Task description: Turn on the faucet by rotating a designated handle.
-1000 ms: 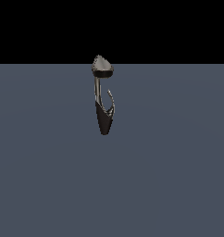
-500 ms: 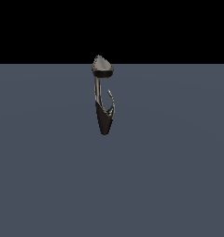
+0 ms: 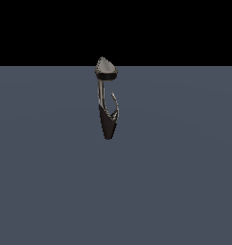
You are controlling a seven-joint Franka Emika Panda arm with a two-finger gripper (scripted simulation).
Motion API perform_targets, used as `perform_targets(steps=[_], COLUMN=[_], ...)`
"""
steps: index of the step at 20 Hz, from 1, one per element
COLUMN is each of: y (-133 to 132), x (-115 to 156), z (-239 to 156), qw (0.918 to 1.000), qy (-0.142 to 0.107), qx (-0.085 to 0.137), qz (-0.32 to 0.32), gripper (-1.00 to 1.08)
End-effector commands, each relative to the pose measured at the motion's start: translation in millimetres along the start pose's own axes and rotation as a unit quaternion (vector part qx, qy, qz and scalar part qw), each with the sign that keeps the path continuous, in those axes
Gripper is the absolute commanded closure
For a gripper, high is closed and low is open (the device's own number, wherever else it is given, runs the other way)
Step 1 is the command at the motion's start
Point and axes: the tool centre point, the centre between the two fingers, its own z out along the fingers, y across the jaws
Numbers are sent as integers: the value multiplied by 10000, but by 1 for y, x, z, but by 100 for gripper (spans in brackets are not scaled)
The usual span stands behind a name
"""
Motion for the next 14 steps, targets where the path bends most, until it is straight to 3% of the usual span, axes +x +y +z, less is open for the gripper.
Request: perform_targets(steps=[1, 8, 14], y=[-4, -15, -21], x=[15, 64, 107], z=[5, 24, 47], qw=[9996, 9921, 9777], qy=[-92, -406, -704], qx=[152, 613, 977], qz=[238, 1019, 1720], gripper=[108, 108, 108])
